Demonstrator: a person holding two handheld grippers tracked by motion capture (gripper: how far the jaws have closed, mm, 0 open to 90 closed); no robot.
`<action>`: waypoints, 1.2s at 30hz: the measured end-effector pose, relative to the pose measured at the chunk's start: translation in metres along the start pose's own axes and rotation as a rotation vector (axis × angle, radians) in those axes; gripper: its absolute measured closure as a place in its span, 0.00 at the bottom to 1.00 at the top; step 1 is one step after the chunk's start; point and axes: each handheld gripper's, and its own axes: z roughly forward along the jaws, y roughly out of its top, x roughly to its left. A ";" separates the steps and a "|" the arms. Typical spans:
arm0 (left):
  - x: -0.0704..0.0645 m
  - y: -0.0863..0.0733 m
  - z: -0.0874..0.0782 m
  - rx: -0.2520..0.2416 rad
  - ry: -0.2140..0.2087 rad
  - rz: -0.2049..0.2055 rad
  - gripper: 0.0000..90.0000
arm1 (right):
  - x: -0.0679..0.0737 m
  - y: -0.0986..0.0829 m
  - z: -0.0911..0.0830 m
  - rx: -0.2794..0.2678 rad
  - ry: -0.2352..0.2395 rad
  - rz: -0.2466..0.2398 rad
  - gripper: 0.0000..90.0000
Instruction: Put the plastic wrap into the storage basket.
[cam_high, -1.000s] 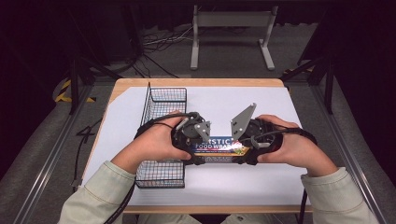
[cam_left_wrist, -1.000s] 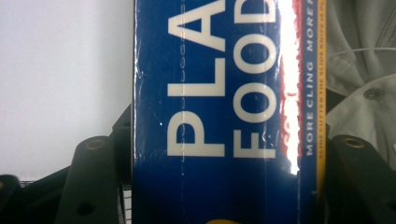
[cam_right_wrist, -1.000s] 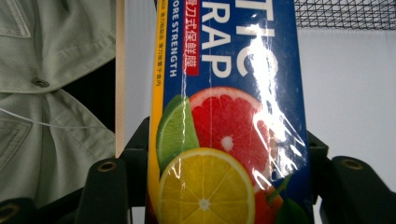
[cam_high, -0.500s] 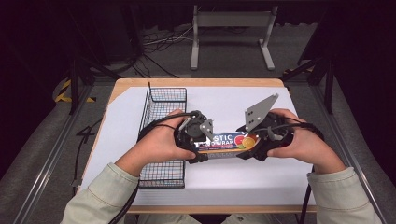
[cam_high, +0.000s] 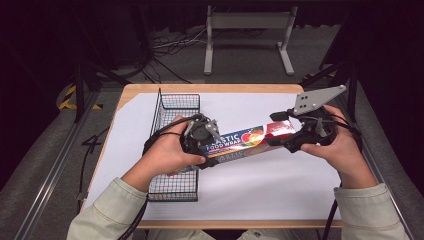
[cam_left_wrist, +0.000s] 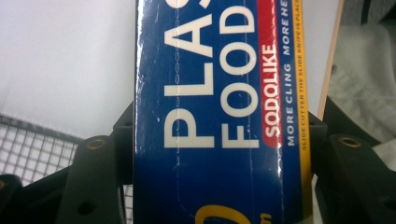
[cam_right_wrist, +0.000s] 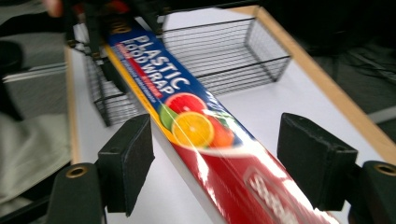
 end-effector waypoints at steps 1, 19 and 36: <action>0.002 -0.002 -0.001 -0.007 0.005 -0.021 0.44 | -0.001 -0.002 -0.002 -0.006 -0.025 0.011 0.31; 0.023 -0.035 -0.023 -0.146 0.143 -0.363 0.45 | -0.024 -0.073 0.013 -0.049 -0.201 0.209 0.30; 0.034 -0.058 -0.028 -0.259 0.268 -0.680 0.45 | -0.035 -0.100 0.033 -0.001 -0.228 0.279 0.31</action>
